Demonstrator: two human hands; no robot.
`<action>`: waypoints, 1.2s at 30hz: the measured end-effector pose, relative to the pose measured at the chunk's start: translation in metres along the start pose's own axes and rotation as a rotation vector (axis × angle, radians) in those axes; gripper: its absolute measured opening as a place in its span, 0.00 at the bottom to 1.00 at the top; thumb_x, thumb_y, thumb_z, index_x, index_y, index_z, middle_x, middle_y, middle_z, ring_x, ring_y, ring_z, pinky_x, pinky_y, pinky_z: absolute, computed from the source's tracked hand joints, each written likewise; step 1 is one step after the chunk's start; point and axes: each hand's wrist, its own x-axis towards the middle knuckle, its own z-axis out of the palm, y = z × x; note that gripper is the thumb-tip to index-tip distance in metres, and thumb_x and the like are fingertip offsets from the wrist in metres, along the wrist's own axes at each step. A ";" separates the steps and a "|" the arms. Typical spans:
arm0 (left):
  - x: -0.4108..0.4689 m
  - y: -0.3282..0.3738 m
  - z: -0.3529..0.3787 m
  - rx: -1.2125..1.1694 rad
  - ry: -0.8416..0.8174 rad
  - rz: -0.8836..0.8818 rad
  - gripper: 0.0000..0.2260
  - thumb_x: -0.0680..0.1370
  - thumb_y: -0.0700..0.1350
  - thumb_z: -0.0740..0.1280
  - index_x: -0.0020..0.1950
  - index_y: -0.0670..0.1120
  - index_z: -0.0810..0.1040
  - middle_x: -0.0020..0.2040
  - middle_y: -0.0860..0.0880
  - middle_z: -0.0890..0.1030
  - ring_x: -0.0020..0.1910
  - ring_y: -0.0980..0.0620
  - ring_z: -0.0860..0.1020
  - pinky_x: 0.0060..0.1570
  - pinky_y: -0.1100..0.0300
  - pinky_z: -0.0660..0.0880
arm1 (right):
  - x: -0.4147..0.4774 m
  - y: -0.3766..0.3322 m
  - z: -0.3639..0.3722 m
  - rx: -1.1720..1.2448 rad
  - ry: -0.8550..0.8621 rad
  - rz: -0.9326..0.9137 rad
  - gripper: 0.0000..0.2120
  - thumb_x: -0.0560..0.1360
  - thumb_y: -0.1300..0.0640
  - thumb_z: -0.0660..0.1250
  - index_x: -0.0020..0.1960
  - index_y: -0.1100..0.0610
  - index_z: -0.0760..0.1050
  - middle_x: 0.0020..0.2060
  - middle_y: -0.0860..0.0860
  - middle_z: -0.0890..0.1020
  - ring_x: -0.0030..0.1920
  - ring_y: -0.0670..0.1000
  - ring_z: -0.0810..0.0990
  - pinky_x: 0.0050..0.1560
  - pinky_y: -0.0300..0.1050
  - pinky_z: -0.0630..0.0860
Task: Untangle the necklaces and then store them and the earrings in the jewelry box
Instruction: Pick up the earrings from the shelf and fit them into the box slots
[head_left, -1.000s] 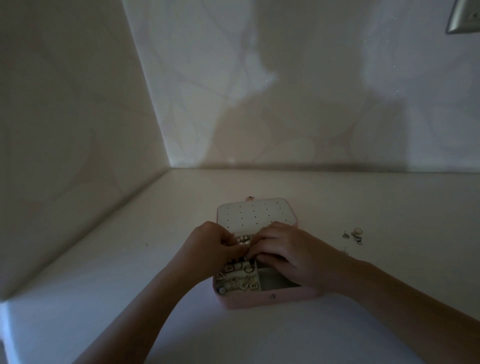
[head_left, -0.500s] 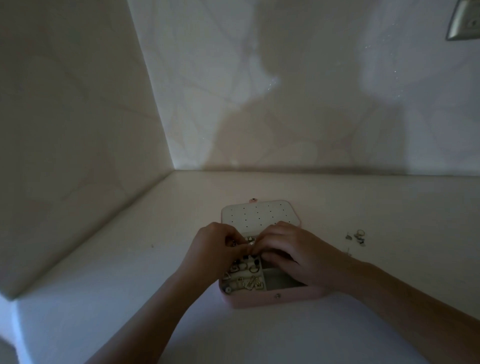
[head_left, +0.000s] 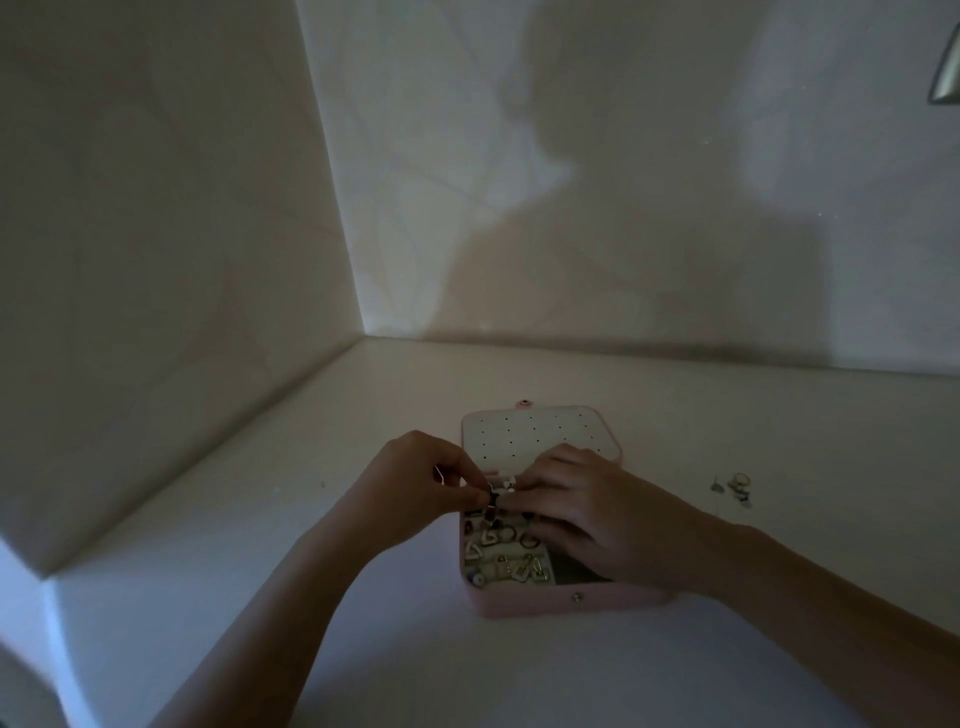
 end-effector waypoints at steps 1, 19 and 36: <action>0.000 0.000 -0.001 0.001 0.000 0.009 0.05 0.72 0.49 0.74 0.37 0.57 0.81 0.29 0.58 0.73 0.26 0.66 0.69 0.28 0.72 0.63 | 0.002 -0.002 0.001 -0.005 0.001 0.006 0.21 0.81 0.43 0.50 0.64 0.49 0.76 0.53 0.47 0.78 0.56 0.48 0.73 0.51 0.49 0.77; -0.003 0.001 0.005 0.052 -0.028 0.062 0.04 0.72 0.47 0.74 0.39 0.55 0.81 0.31 0.59 0.74 0.31 0.63 0.70 0.30 0.72 0.64 | 0.029 -0.002 -0.009 0.047 -0.121 0.018 0.07 0.76 0.56 0.67 0.52 0.50 0.82 0.46 0.45 0.83 0.50 0.43 0.76 0.59 0.37 0.56; -0.005 0.004 0.010 -0.012 0.081 0.111 0.05 0.75 0.50 0.70 0.40 0.59 0.79 0.35 0.55 0.78 0.34 0.59 0.73 0.36 0.69 0.71 | -0.029 0.065 -0.094 0.078 -0.163 0.593 0.08 0.69 0.56 0.76 0.39 0.44 0.80 0.34 0.40 0.82 0.37 0.33 0.77 0.37 0.28 0.70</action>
